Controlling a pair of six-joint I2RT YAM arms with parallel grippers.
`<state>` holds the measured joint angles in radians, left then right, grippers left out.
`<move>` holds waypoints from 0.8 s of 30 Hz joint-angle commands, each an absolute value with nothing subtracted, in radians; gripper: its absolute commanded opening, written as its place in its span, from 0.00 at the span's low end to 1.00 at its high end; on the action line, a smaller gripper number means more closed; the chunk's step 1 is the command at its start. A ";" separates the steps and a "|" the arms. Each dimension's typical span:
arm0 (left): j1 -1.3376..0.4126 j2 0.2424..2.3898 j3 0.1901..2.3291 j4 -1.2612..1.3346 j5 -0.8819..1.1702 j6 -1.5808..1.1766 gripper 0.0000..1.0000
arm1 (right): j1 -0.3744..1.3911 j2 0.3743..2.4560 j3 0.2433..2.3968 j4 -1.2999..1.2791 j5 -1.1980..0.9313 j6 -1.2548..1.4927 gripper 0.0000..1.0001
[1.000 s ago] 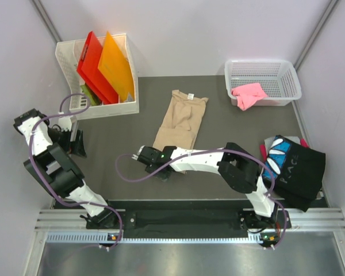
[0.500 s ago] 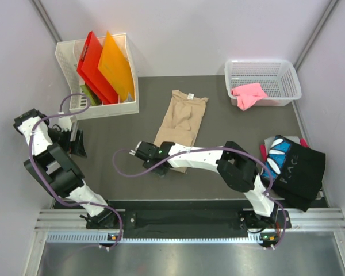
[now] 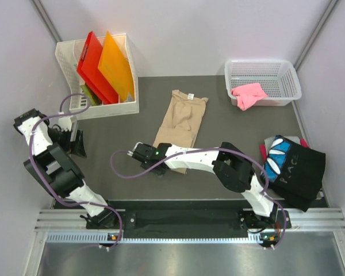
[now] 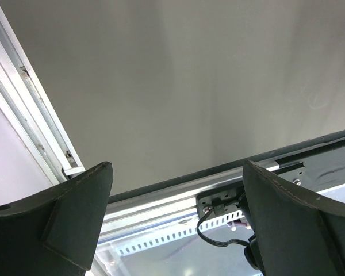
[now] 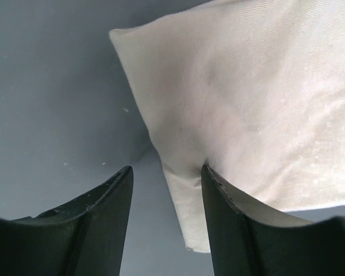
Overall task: Fold and stack the t-shirts
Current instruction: Grab one side of the 2/3 rectangular tshirt with right arm
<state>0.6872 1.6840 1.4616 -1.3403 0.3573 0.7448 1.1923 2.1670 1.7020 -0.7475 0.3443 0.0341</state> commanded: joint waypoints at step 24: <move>0.687 1.680 1.479 -1.468 0.385 0.764 0.99 | 1.186 2.151 1.732 -0.825 0.233 0.121 0.00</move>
